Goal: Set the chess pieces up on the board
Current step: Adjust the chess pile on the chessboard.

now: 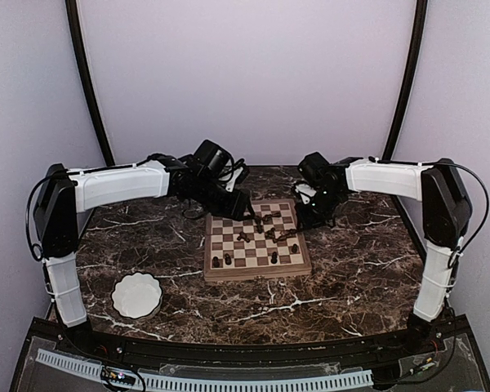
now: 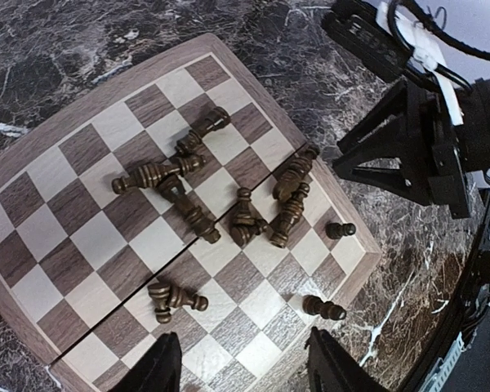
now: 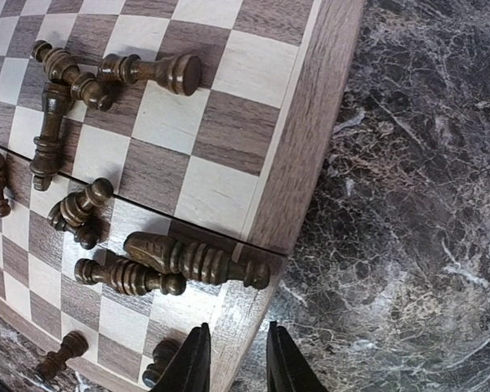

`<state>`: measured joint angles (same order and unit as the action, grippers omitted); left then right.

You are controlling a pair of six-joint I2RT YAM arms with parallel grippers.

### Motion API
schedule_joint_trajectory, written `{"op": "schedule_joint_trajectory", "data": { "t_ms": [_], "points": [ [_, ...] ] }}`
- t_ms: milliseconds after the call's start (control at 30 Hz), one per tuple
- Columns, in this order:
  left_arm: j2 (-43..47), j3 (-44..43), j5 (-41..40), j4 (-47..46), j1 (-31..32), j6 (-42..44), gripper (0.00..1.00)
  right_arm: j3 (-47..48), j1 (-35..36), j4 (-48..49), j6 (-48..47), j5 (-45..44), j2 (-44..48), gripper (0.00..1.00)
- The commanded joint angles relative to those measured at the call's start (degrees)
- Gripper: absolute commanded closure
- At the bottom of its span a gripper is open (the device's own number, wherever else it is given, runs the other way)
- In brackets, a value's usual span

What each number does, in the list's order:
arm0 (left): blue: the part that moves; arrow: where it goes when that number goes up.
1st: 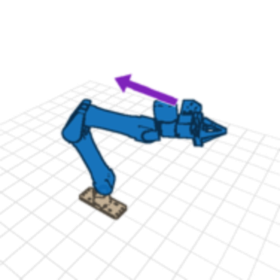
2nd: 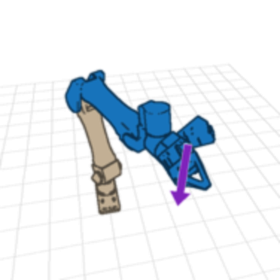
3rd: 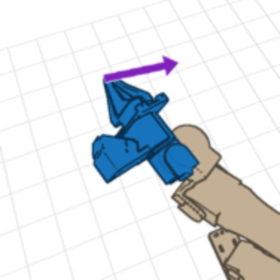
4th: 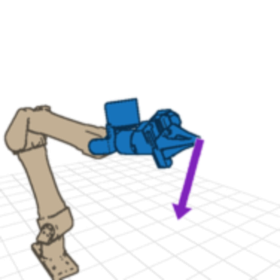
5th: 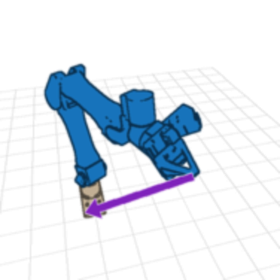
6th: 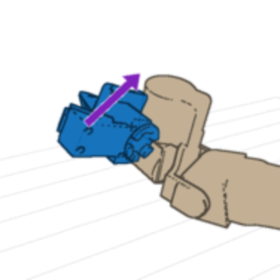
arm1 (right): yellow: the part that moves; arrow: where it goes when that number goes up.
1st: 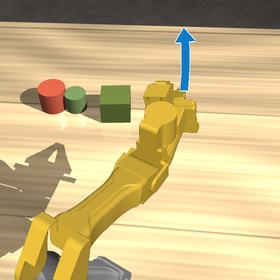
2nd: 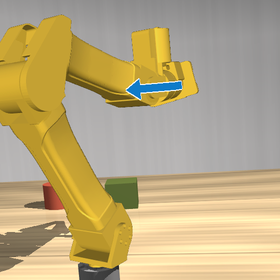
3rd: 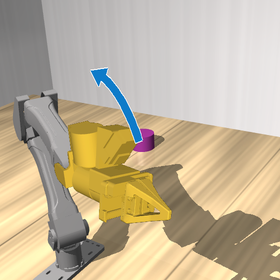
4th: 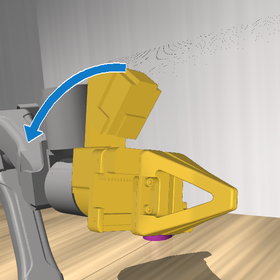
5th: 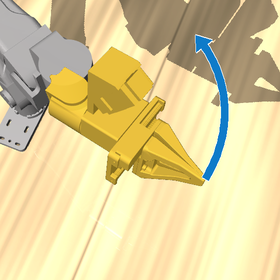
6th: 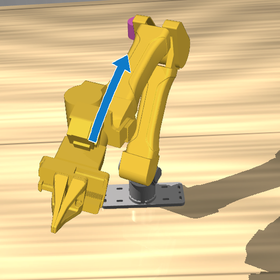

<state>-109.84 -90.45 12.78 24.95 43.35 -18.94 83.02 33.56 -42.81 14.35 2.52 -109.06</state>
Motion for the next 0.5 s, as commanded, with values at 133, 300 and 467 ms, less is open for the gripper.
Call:
{"op": "schedule_joint_trajectory", "data": {
  "t_ms": [133, 300, 467],
  "points": [
    [0.8, 0.1, 5.5, -1.8, 1.1, 2.6, 0.44, 1.7, -3.1, 2.7, 1.8, 8.1, -2.6, 0.71],
    [0.6, 0.2, 6.6, -2.6, 1.4, 3.3, 0.44, 2.6, -3.6, 3.3, 2.6, 12.3, -5.2, 0.67],
    [-0.3, 0.6, 5.2, -4.7, 1.6, 5.8, 0.44, 3.5, -3.6, 4.9, 4.1, 15.5, -7.5, 0.7]
  ]
}}
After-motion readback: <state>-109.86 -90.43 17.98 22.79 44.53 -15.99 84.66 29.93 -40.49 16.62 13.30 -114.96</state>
